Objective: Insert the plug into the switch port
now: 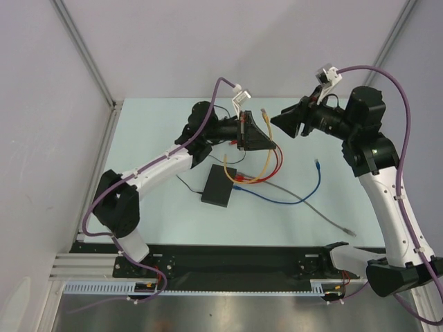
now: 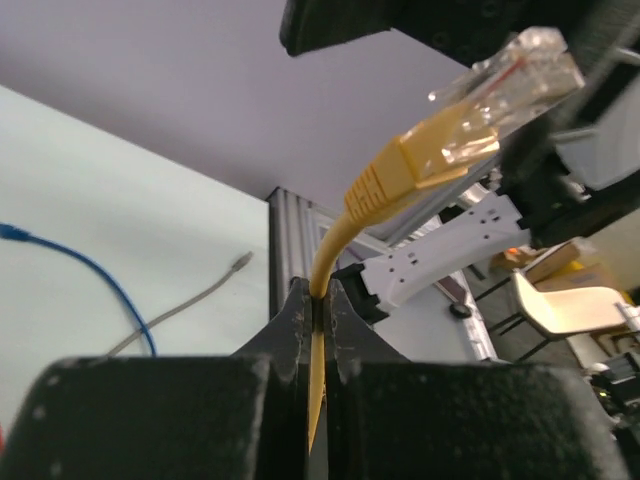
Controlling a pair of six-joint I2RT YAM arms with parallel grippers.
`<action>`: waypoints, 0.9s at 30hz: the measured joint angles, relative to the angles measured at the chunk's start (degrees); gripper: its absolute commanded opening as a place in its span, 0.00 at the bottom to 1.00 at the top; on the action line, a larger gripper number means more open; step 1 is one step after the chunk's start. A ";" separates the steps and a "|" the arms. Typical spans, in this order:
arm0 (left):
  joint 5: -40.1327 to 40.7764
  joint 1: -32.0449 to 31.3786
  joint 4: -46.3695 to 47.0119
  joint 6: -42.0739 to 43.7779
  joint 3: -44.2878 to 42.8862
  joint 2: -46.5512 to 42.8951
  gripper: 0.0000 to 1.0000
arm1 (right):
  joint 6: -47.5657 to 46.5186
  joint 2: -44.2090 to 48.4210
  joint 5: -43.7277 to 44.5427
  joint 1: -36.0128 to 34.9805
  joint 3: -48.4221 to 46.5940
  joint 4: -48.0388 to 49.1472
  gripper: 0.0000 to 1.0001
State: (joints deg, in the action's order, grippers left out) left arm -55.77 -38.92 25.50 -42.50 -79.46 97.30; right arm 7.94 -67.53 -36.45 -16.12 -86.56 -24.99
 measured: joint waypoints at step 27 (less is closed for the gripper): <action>-10.10 -0.55 45.75 -37.44 4.13 4.74 0.01 | 5.84 -1.25 -16.94 -0.24 2.75 9.20 0.42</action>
State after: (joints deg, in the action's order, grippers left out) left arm -65.87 -39.46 71.24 -79.94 -75.33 102.04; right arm 13.78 -68.77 -53.39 -16.36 -83.81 -15.79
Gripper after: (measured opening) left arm 0.025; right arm 0.453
